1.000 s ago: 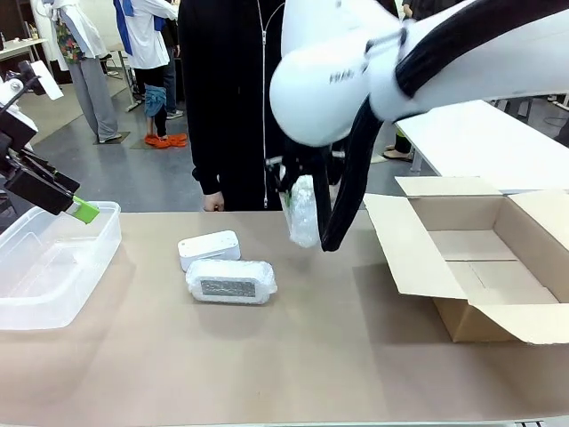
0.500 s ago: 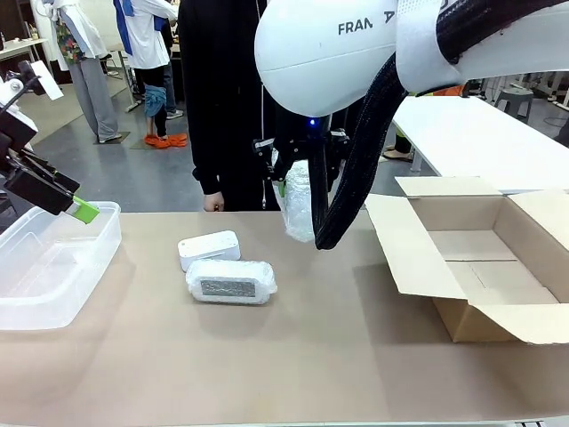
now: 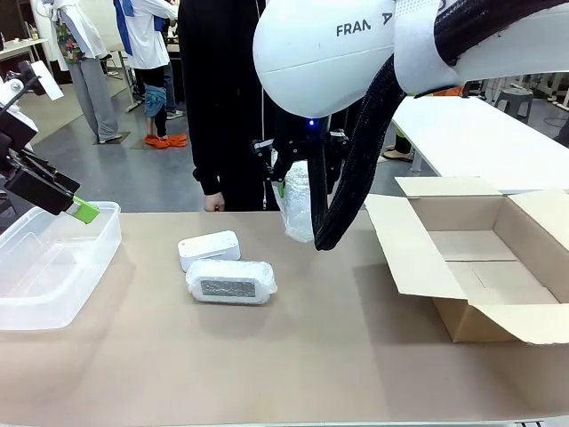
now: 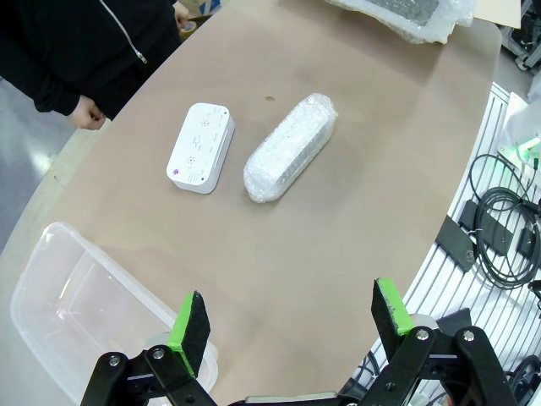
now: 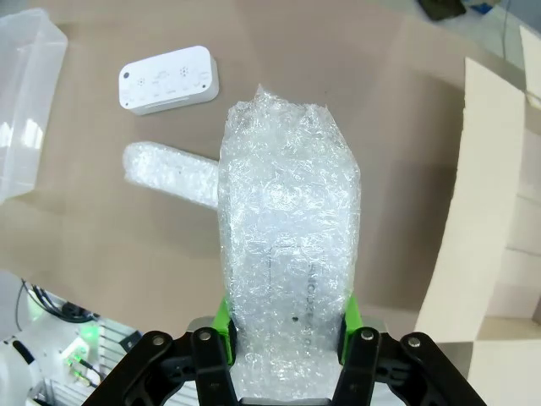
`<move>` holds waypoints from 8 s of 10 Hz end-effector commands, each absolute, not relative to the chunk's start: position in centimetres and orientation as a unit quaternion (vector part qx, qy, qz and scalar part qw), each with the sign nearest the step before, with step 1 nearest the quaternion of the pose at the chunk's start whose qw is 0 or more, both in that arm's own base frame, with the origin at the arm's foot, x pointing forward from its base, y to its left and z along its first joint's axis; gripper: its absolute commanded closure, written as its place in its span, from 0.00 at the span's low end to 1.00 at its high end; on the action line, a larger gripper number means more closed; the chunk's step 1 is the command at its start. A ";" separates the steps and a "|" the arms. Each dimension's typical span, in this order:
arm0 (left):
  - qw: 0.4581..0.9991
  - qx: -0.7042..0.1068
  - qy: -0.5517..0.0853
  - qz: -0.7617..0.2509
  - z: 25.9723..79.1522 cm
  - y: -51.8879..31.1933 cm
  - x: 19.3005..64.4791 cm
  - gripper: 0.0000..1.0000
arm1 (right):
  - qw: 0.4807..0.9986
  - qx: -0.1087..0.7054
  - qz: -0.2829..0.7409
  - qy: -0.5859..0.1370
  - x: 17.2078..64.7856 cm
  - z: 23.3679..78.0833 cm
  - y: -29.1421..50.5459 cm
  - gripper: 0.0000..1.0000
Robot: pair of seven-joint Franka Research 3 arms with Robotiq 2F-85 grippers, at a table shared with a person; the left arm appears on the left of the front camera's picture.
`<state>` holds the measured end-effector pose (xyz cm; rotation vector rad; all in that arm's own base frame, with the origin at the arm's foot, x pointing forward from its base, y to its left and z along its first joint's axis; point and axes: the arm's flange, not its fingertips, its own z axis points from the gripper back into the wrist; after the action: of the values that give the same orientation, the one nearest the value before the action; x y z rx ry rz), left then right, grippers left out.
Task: Separate and place wrapped and unwrapped clocks.
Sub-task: If the picked Digital clock is wrapped, place it in the Package Box ; if not, place it in the Organizing box, then pick up the Digital clock indicated by the person.
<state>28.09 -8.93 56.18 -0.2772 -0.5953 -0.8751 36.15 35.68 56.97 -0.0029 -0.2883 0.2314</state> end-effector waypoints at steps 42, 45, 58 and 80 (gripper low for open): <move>0.853 -0.138 -0.283 -0.416 56.1 -8.9 28.1 0.00 | 0.999 -0.004 0.043 -0.028 48.3 42.4 0.6 0.00; 0.853 -0.138 -0.283 -0.416 56.1 -8.9 28.1 0.00 | 0.997 -0.008 0.048 -0.065 43.9 50.6 0.5 0.00; 0.853 -0.138 -0.283 -0.416 56.1 -8.9 28.1 0.00 | 0.994 -0.013 0.059 -0.090 40.5 55.8 1.9 0.00; 0.853 -0.138 -0.283 -0.416 56.1 -8.9 28.1 0.00 | 0.828 0.186 0.474 -0.235 36.7 54.2 20.1 0.00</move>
<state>28.09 -8.89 56.20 -0.2756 -0.5959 -0.8731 37.20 20.18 54.80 0.3595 -0.4401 0.9925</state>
